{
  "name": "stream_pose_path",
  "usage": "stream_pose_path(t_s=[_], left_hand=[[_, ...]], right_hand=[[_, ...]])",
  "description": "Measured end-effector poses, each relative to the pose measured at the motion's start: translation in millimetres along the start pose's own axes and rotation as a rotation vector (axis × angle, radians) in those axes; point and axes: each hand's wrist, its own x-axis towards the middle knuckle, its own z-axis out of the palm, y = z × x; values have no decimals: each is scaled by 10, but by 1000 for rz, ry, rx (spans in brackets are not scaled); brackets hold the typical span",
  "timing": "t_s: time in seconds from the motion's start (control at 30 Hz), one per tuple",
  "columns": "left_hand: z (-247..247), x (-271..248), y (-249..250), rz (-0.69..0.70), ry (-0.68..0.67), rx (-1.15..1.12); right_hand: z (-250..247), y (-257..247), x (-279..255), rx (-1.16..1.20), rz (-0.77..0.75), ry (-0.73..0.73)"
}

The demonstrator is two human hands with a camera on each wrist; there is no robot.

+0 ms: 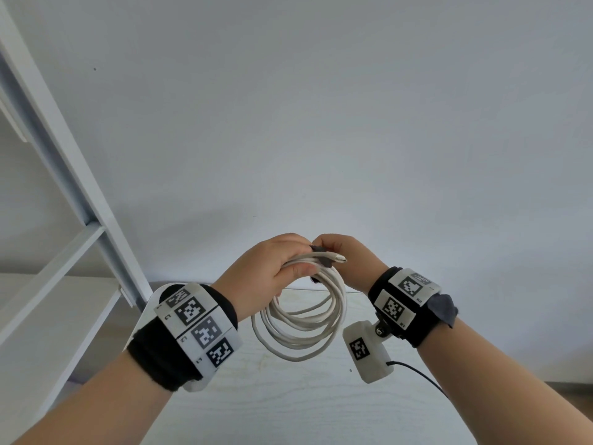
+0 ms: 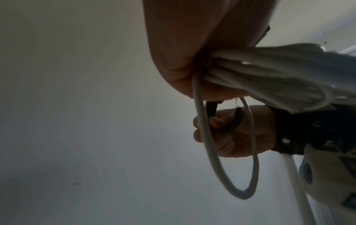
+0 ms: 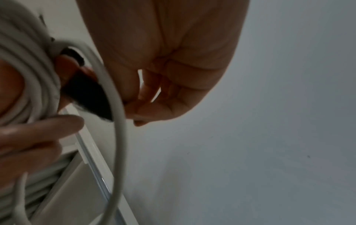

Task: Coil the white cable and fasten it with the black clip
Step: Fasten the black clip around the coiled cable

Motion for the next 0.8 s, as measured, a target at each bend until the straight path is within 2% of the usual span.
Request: stream_pose_path(t_s=[0.13, 0.23, 0.3, 0.4, 0.53, 0.7, 0.8], left_hand=[[25, -14, 31, -10, 1, -35], [38, -26, 42, -24, 7, -70], [32, -37, 67, -30, 9, -104], [29, -32, 79, -15, 13, -94], [6, -4, 18, -23, 42, -31], [-11, -12, -83, -41, 74, 9], [-9, -20, -131, -57, 90, 37]], right_hand=[[52, 2, 15, -74, -7, -11], [82, 18, 24, -247, 5, 49], [107, 40, 21, -221, 49, 63], [144, 42, 12, -84, 97, 32], [152, 0, -23, 39, 102, -169], [104, 61, -92, 496, 117, -276], [103, 52, -127, 722, 118, -276]])
